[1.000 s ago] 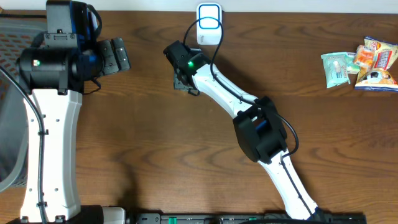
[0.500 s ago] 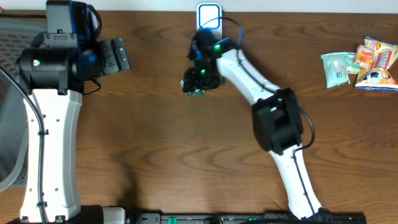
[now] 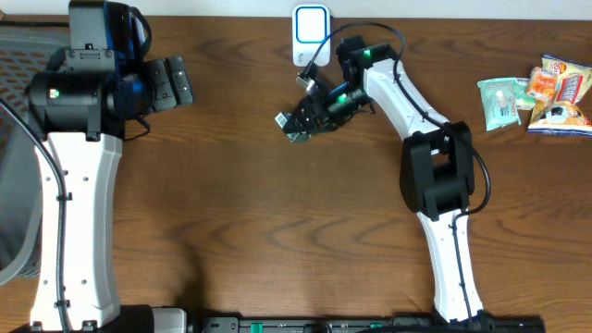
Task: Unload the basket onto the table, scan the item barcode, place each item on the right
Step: 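Lift the ointment box and hold its barcode at the scanner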
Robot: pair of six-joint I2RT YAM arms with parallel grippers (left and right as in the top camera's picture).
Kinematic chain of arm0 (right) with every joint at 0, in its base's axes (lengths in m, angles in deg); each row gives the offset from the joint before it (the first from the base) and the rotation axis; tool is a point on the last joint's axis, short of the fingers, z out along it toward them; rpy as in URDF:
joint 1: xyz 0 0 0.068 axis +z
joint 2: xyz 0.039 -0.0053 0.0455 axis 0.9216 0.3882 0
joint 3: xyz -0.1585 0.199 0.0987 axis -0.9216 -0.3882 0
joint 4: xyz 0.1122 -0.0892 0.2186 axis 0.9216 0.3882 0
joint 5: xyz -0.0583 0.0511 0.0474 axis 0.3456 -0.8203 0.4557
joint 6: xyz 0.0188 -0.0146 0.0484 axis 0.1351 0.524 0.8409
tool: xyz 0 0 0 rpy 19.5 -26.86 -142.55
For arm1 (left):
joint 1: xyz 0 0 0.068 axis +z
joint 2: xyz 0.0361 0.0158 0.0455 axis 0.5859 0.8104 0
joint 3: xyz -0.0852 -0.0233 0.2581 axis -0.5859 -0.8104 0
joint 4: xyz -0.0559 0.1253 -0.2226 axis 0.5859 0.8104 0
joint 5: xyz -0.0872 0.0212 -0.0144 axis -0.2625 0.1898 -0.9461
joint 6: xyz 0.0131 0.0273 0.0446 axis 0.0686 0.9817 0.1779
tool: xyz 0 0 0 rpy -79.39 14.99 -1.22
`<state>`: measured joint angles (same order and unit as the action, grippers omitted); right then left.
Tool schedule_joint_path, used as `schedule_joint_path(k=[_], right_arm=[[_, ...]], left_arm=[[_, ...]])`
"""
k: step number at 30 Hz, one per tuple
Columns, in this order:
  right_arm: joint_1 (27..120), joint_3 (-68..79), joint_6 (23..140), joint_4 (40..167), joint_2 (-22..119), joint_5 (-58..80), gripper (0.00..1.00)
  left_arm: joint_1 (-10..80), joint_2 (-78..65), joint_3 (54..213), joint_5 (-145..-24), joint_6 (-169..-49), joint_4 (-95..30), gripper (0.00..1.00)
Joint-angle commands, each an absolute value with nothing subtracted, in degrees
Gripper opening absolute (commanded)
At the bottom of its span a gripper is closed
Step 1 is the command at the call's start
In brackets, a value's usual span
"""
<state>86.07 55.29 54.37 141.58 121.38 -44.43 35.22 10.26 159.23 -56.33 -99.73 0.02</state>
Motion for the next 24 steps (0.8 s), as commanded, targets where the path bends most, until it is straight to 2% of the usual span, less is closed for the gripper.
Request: schedule_joint_path(k=[1, 8, 24], right_arm=[[84.6, 55.0, 50.3, 140.0, 120.9, -58.6, 0.58], [81.0, 55.0, 50.3, 137.0, 120.9, -66.6, 0.56], [78.6, 55.0, 50.3, 136.1, 117.4, -63.5, 0.57]], left_arm=[[35.2, 10.5, 159.2, -56.0, -99.6, 0.2, 0.98], [35.2, 10.5, 159.2, -56.0, -99.6, 0.2, 0.98], [35.2, 10.5, 159.2, -56.0, -99.6, 0.2, 0.98]])
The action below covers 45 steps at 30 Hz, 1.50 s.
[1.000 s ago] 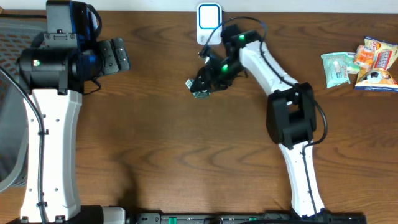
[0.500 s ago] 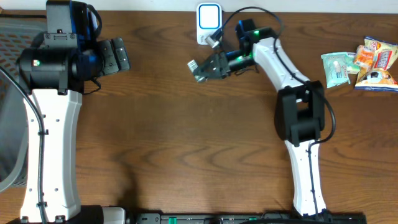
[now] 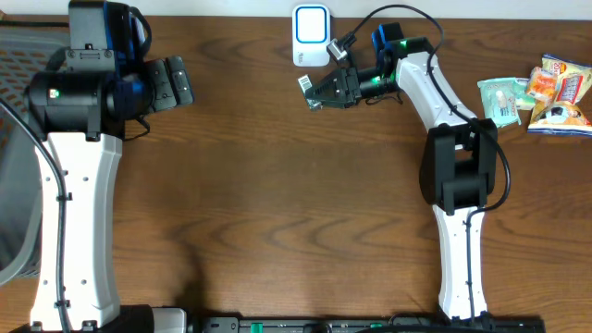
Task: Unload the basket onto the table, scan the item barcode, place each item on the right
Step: 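Lift the ointment box and hold its barcode at the scanner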
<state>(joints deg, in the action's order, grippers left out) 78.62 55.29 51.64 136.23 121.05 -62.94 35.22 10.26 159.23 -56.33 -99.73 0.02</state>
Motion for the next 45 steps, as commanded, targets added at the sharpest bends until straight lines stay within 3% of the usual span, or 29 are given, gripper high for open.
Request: schedule_joint_path(k=[1, 9, 15, 23, 29, 37, 45], right_arm=[[78.6, 55.0, 50.3, 136.1, 117.4, -63.5, 0.57], [79.2, 55.0, 53.1, 136.1, 117.4, -54.0, 0.54], [81.6, 55.1, 65.6, 136.4, 117.1, -15.7, 0.53], [84.6, 61.9, 66.8, 135.7, 115.7, 21.4, 0.57], [88.3, 63.0, 62.4, 121.3, 116.0, 51.9, 0.58], [92.8, 62.9, 42.5, 95.0, 116.4, 57.8, 0.57], [94.2, 62.9, 37.6, 82.9, 118.5, 57.8, 0.56]], left_arm=[[35.2, 10.5, 159.2, -56.0, -99.6, 0.2, 0.98], [35.2, 10.5, 159.2, -56.0, -99.6, 0.2, 0.98], [35.2, 10.5, 159.2, -56.0, -99.6, 0.2, 0.98], [35.2, 10.5, 159.2, -56.0, -99.6, 0.2, 0.98], [35.2, 10.5, 159.2, -56.0, -99.6, 0.2, 0.98], [35.2, 10.5, 159.2, -56.0, -99.6, 0.2, 0.98], [35.2, 10.5, 159.2, -56.0, -99.6, 0.2, 0.98]])
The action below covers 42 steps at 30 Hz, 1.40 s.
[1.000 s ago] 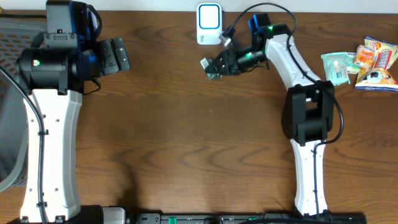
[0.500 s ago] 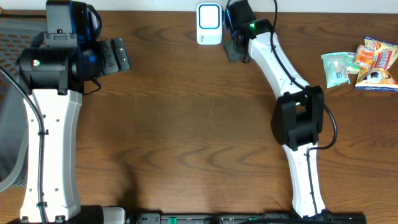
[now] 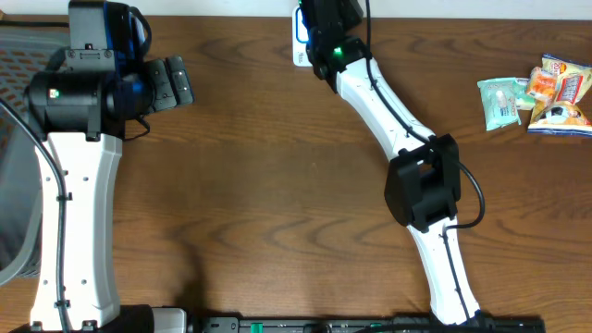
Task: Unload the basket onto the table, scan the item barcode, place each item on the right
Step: 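Lift the ointment box and hold its barcode at the scanner, then carry the ointment box to the right edge and release it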
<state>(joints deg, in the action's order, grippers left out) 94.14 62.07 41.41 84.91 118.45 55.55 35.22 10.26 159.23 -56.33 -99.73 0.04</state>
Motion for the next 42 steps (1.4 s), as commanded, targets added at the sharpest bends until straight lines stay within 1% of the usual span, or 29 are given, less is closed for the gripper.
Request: schedule_joint_path(k=[1, 8, 18, 26, 31, 36, 39, 42], right_arm=[[94.4, 62.9, 37.0, 81.7, 118.9, 57.8, 0.56], [95.7, 62.9, 26.5, 76.3, 122.6, 57.6, 0.56], [96.0, 62.9, 23.9, 75.4, 125.9, 60.4, 0.55], [96.1, 62.9, 22.2, 74.6, 125.9, 61.3, 0.57], [96.0, 62.9, 22.5, 74.6, 125.9, 61.7, 0.58], [95.2, 62.9, 28.1, 75.3, 123.8, 61.9, 0.6], [94.1, 62.9, 29.0, 77.1, 121.4, 62.1, 0.6], [91.6, 62.9, 32.4, 81.0, 117.7, 62.1, 0.61]], left_arm=[[35.2, 10.5, 159.2, -56.0, -99.6, 0.2, 0.98], [35.2, 10.5, 159.2, -56.0, -99.6, 0.2, 0.98], [35.2, 10.5, 159.2, -56.0, -99.6, 0.2, 0.98], [35.2, 10.5, 159.2, -56.0, -99.6, 0.2, 0.98], [35.2, 10.5, 159.2, -56.0, -99.6, 0.2, 0.98], [35.2, 10.5, 159.2, -56.0, -99.6, 0.2, 0.98], [35.2, 10.5, 159.2, -56.0, -99.6, 0.2, 0.98], [35.2, 10.5, 159.2, -56.0, -99.6, 0.2, 0.98]])
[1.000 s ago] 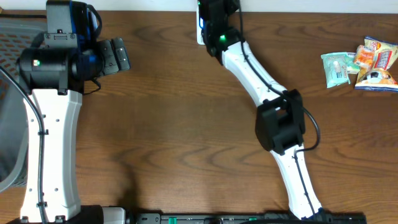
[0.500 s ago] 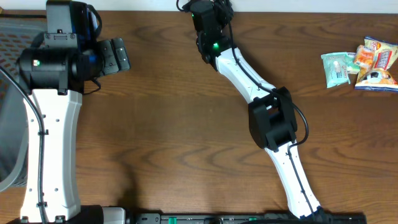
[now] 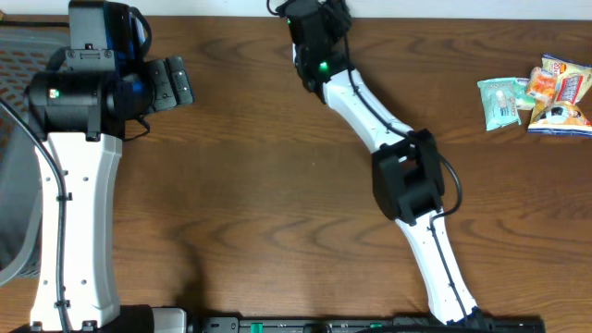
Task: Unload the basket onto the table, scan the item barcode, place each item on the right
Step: 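Carry the ointment box to the right edge and release it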
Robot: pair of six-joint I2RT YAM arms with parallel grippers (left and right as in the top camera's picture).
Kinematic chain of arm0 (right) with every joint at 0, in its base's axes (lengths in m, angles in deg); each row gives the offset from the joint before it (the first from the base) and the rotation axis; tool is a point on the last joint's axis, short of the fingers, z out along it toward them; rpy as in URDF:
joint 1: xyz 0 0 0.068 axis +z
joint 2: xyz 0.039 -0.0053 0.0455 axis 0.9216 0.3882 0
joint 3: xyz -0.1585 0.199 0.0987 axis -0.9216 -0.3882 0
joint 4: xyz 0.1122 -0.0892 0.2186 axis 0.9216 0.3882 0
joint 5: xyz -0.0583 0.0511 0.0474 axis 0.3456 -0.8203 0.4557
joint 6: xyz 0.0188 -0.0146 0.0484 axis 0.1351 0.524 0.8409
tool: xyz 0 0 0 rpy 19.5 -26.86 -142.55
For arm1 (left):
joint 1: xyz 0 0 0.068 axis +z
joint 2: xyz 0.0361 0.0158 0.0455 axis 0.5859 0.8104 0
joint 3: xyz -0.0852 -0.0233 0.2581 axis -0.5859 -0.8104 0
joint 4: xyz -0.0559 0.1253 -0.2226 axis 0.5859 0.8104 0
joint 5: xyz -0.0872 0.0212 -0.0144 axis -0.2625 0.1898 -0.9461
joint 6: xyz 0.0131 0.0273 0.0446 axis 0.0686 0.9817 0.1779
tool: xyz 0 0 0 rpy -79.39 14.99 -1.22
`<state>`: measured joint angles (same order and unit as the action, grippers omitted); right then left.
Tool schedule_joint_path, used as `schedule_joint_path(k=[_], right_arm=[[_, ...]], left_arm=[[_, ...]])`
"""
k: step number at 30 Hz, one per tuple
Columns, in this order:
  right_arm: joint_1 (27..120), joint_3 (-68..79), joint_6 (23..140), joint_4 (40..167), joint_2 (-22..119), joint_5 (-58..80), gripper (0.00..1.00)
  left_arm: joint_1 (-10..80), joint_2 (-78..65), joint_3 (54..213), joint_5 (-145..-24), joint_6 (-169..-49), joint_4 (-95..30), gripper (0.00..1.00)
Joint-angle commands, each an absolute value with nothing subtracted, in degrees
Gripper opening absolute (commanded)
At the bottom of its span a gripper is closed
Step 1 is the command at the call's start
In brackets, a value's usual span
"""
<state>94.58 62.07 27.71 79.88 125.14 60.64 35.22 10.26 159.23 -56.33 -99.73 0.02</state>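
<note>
Only the overhead view is given. My right arm reaches to the table's far edge at top centre, its wrist and right gripper (image 3: 310, 20) pointing away from the camera. The arm covers the spot below it, so the scanner and the item are hidden. The fingers are hidden under the wrist, so I cannot tell their state. My left gripper (image 3: 174, 83) rests at the upper left, open and empty, far from the right one.
Snack packets lie at the right edge: a pale green one (image 3: 502, 100) and orange and yellow ones (image 3: 561, 92). A grey mesh basket (image 3: 13, 139) stands at the left edge, behind the left arm.
The right wrist has shifted a little left and further toward the table's far edge, and now fully covers the white scanner that partly showed. The left arm has not moved.
First the right gripper held a small green packet in front of the white, blue-ringed scanner. Then it held the packet closer, just right of the scanner. Later the wrist was over the scanner with the packet hidden, and it stays there now.
</note>
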Motion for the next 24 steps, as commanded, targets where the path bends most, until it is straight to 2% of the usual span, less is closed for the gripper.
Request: schedule_joint_path(k=[1, 9, 16, 17, 21, 24], right_arm=[[89.7, 62.9, 34.2, 83.9, 115.5, 62.1, 0.61], [75.9, 62.9, 49.1, 104.0, 111.0, 66.4, 0.62], [63.6, 62.9, 67.6, 122.9, 111.4, 61.1, 0.66], [62.0, 62.9, 68.8, 124.1, 111.4, 60.2, 0.69], [55.9, 62.9, 70.3, 128.2, 111.4, 55.1, 0.7], [53.0, 62.9, 70.3, 130.8, 111.4, 49.0, 0.8]], left_arm=[[35.2, 10.5, 159.2, -56.0, -99.6, 0.2, 0.98], [35.2, 10.5, 159.2, -56.0, -99.6, 0.2, 0.98], [35.2, 10.5, 159.2, -56.0, -99.6, 0.2, 0.97], [35.2, 10.5, 159.2, -56.0, -99.6, 0.2, 0.98], [35.2, 10.5, 159.2, -56.0, -99.6, 0.2, 0.98], [35.2, 10.5, 159.2, -56.0, -99.6, 0.2, 0.98]])
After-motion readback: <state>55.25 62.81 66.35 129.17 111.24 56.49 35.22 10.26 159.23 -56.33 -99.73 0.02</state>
